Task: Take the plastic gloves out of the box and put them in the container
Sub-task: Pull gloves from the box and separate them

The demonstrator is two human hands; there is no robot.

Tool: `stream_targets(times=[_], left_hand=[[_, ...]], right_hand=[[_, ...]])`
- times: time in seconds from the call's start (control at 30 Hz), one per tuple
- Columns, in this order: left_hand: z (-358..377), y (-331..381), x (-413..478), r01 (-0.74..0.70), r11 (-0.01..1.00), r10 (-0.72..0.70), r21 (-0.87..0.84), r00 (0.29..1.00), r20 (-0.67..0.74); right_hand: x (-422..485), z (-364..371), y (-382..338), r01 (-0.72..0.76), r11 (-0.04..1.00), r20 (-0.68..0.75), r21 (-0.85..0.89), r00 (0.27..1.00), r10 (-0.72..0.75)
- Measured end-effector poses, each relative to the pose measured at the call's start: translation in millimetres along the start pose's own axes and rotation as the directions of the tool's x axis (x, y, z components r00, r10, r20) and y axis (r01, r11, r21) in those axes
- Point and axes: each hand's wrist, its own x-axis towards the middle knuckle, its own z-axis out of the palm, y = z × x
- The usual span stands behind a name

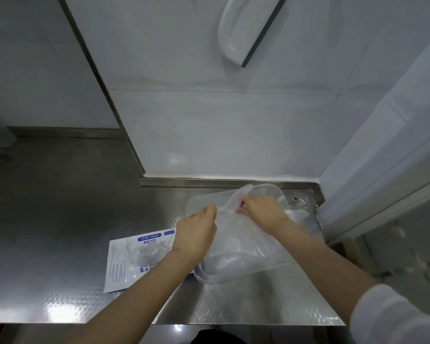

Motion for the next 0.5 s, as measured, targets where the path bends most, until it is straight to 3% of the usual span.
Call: stream_targets(times=[0.03, 0.13, 0.2, 0.27, 0.33, 0.4, 0.5], left_hand=[[4.2, 0.4, 0.5, -0.047, 0.99, 0.042, 0.131, 0.998, 0.044], [11.7, 1.5, 3.8, -0.132, 0.949, 0.106, 0.287, 0.989, 0.104], [10.8, 5.7, 5.1, -0.184, 0.932, 0.093, 0.313, 0.955, 0.282], [18.1, 7.1, 11.7, -0.204, 0.904, 0.076, 0.375, 0.942, 0.328], [18.2, 9.2, 17.0, -0.212, 0.882, 0.053, 0.421, 0.932, 0.359], [20.8, 11.6, 20.7, -0.233, 0.861, 0.043, 0.451, 0.919, 0.392], [25.7, 16.0, 25.8, -0.272, 0.812, 0.012, 0.517, 0.893, 0.451]], right_hand=[[1.8, 1.5, -3.0, 0.012, 0.999, 0.026, -0.035, 1.0, -0.011], [4.6, 5.4, -10.7, -0.004, 0.999, 0.056, -0.039, 0.998, 0.006], [3.0, 5.4, -11.4, -0.033, 0.998, -0.028, 0.052, 0.999, 0.035], [-7.1, 1.8, -12.4, -0.019, 0.968, -0.187, 0.249, 0.98, 0.068], [-22.7, -3.1, -15.0, 0.063, 0.935, -0.256, 0.35, 0.966, 0.031], [-33.7, -0.2, -17.4, 0.131, 0.933, -0.189, 0.335, 0.98, -0.069], [-27.4, 15.7, -12.2, 0.096, 0.953, 0.114, 0.289, 0.984, -0.134]])
